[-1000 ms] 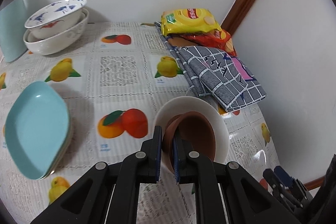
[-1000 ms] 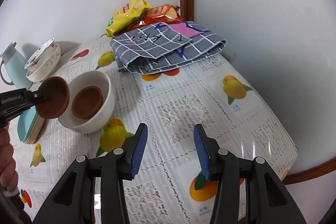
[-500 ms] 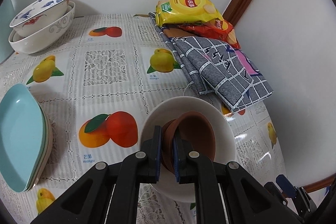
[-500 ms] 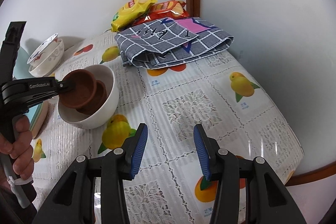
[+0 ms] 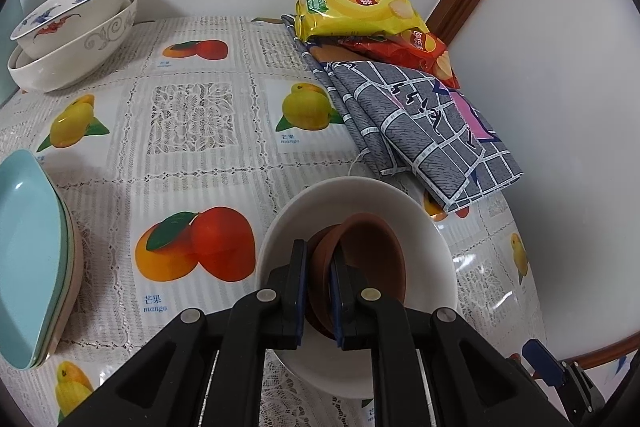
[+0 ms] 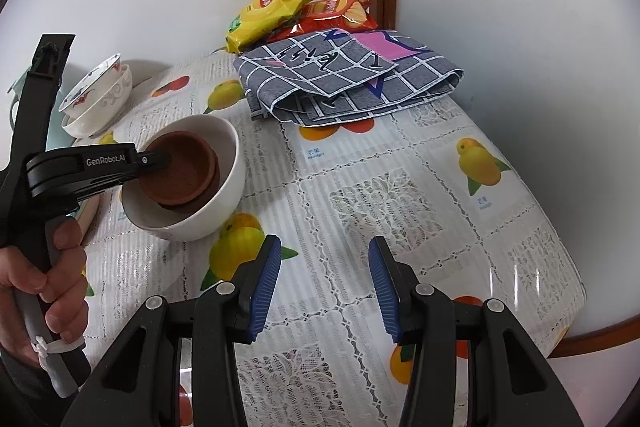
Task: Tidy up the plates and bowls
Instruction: 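Move the left tool's brown bowl over the white bowl and lower it inside, then open the left tool to release the brown bowl and withdraw it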
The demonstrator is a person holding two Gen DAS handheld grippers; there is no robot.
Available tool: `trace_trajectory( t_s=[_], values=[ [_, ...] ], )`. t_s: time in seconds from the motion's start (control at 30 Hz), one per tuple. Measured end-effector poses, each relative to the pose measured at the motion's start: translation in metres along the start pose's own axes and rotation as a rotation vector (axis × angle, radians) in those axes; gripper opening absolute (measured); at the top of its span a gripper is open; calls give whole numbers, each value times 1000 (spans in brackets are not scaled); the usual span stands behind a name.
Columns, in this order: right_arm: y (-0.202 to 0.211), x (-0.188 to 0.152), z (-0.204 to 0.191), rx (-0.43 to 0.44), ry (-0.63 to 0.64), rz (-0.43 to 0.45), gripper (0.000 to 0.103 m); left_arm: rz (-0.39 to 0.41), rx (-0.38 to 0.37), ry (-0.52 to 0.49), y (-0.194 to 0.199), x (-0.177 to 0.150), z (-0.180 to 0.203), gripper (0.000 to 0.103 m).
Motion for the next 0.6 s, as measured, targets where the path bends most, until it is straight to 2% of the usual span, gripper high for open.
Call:
trace_trajectory(
  t_s=[0.27, 0.37, 0.6],
  values=[
    [-1, 0, -1, -7, 6, -7, 45, -5, 1, -8, 0, -1, 1, 11],
    [0, -1, -1, -7, 9, -7, 45, -20, -5, -19, 1, -3, 3, 21],
    [6, 1, -6, -6, 21, -1, 45, -21, -1, -42, 10, -5, 7, 26]
  ],
)
Point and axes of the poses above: each gripper's, at about its wrist camera, not at the fingertips, and y roughly against the way its jaws point, z to its right, x to its top, the point moved 10 cm from there along -y, roughly the way its jaws point, and after that the axes turned 13 degrees about z, right-handed, at the moved point
